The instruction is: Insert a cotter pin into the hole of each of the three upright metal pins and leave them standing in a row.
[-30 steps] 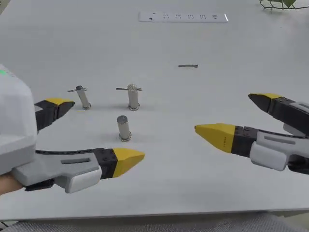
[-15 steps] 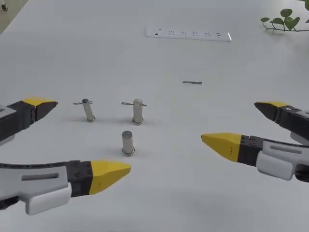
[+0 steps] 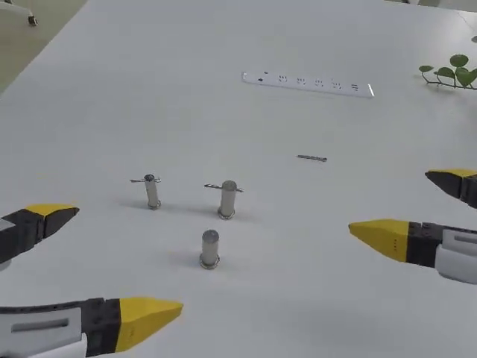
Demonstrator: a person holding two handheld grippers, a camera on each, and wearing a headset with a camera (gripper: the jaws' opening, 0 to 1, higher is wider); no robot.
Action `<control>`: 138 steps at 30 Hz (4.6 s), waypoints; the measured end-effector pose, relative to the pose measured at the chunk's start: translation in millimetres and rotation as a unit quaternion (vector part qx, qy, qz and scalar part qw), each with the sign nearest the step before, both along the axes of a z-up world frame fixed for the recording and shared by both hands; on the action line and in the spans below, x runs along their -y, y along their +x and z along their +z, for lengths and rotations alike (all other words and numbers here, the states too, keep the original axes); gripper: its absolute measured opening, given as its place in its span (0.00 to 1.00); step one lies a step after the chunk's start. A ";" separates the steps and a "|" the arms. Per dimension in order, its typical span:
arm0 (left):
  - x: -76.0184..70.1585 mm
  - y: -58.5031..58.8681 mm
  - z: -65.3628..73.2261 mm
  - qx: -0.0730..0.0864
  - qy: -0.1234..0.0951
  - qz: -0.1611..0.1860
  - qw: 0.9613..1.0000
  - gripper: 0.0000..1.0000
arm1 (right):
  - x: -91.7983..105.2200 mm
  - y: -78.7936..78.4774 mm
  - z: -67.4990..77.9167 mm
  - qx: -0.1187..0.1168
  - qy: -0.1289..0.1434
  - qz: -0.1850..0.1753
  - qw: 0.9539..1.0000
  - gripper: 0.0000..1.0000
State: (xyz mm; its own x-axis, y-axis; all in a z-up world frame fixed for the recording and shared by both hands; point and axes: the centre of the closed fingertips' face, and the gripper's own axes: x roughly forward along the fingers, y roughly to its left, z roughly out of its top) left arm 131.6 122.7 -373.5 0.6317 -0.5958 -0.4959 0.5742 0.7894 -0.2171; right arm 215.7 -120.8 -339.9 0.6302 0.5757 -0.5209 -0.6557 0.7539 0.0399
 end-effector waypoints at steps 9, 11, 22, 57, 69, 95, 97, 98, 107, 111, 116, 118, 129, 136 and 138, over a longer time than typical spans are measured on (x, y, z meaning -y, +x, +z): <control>-6.6 2.3 1.0 -0.003 -0.007 0.016 1.000 0.99 | -2.4 33.3 9.1 0.010 -0.075 0.064 0.995 0.80; -7.1 2.5 1.3 -0.003 -0.009 0.018 1.000 0.99 | -6.6 40.3 8.4 0.007 -0.092 0.085 0.992 0.79; -13.0 7.4 6.1 0.010 -0.009 0.042 0.999 0.94 | -25.5 77.1 2.5 0.013 -0.199 0.197 0.960 0.76; -17.3 7.5 0.3 -0.014 -0.016 0.070 0.997 0.91 | -17.5 161.7 -123.9 -0.138 -0.325 0.340 0.871 0.31; -23.6 6.4 1.9 -0.016 -0.016 0.083 0.996 0.90 | -17.1 167.1 -147.4 -0.155 -0.334 0.334 0.868 0.27; -25.5 4.4 -7.0 -0.032 -0.012 0.085 0.996 0.86 | -13.4 168.1 -155.5 -0.164 -0.350 0.331 0.861 0.21; -25.4 4.8 -7.1 -0.033 -0.012 0.085 0.996 0.86 | -13.7 167.4 -155.3 -0.164 -0.353 0.331 0.860 0.21; -25.3 5.0 -7.0 -0.032 -0.012 0.086 0.996 0.86 | -13.9 167.2 -155.3 -0.165 -0.353 0.331 0.859 0.21; -25.5 6.5 -7.6 -0.033 -0.010 0.088 0.996 0.86 | -13.9 166.9 -155.9 -0.162 -0.355 0.337 0.857 0.20; -26.7 7.2 -8.6 -0.036 -0.012 0.092 0.995 0.86 | -15.3 166.0 -155.7 -0.160 -0.351 0.334 0.860 0.15; -27.5 6.7 -10.0 -0.038 -0.011 0.092 0.995 0.85 | -17.5 166.6 -155.9 -0.162 -0.352 0.323 0.863 0.08; -28.9 7.2 -9.8 -0.037 -0.010 0.096 0.995 0.84 | -18.2 167.0 -156.1 -0.161 -0.357 0.321 0.863 0.05; -31.1 5.8 -10.1 -0.037 -0.015 0.103 0.994 0.83 | -15.5 170.8 -158.5 -0.152 -0.361 0.304 0.868 0.00; -26.8 5.2 -9.6 -0.036 -0.017 0.096 0.995 0.83 | -14.9 172.3 -158.8 -0.143 -0.344 0.291 0.881 0.00; -24.9 5.4 -9.4 -0.036 -0.019 0.094 0.995 0.83 | -14.1 172.7 -158.6 -0.142 -0.339 0.290 0.884 0.00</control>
State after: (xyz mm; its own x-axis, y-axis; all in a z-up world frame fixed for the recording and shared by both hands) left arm 136.9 147.5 -382.9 0.6977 -0.4894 -0.5233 0.3989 0.8720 -0.2837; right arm 388.4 -106.7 -498.5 0.1212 0.2540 -0.9596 -0.9756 0.2088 -0.0679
